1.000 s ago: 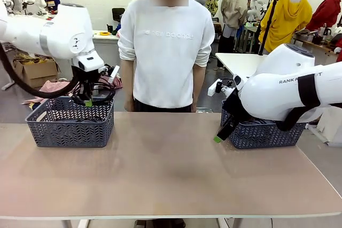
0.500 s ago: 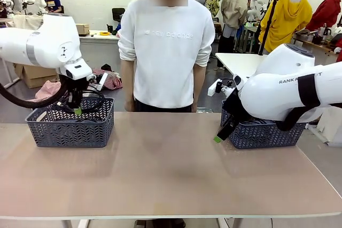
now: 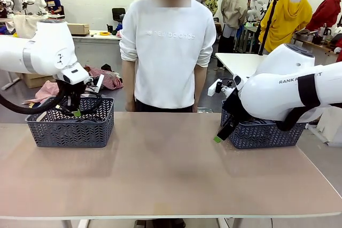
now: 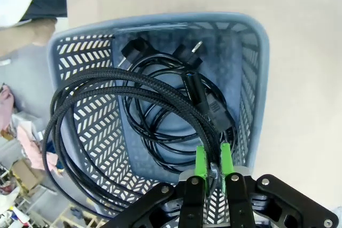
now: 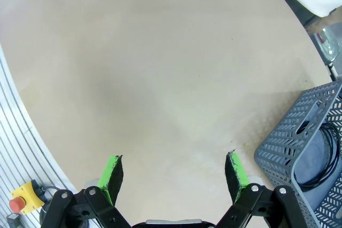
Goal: Organize the cables according to human instructions.
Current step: Pick up a bundle of cables and place it in the basket indicated by the human.
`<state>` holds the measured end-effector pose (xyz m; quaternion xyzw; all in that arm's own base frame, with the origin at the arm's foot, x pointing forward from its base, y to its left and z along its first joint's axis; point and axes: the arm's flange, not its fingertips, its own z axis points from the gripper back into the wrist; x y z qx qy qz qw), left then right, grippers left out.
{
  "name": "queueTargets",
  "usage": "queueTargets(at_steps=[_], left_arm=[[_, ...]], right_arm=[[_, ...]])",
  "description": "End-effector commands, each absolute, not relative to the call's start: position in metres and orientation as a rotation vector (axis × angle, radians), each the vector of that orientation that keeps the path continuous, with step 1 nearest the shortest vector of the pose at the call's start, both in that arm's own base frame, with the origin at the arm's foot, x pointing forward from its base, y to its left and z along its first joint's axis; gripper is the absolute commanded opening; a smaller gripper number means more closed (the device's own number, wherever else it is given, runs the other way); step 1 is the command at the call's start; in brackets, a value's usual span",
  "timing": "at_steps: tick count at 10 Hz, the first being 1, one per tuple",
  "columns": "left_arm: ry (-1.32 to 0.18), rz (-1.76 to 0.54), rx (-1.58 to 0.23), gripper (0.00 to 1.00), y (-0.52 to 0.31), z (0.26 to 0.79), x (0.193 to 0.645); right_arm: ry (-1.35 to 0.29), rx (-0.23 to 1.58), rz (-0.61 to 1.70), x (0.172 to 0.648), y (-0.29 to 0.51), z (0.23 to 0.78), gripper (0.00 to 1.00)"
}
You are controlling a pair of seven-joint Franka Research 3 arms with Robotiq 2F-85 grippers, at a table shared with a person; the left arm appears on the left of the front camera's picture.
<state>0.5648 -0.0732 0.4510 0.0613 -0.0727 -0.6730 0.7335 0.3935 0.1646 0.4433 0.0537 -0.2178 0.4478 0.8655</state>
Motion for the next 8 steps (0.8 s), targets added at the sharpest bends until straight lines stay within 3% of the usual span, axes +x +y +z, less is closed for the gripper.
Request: queueTargets(at_steps=[1,8], left_arm=[[-0.190,-1.465,0.130,0.21,-0.0719,0.4474,0.5625],[-0.171,-1.430,0.097,0.89,-0.0721,0.4502,0.5642]], right_arm=[[-0.454,0.104,0.932,0.3906,0.1634,0.4444,1.00],[-0.454,0.104,0.932,0.3906,0.1634,0.4444,1.00]])
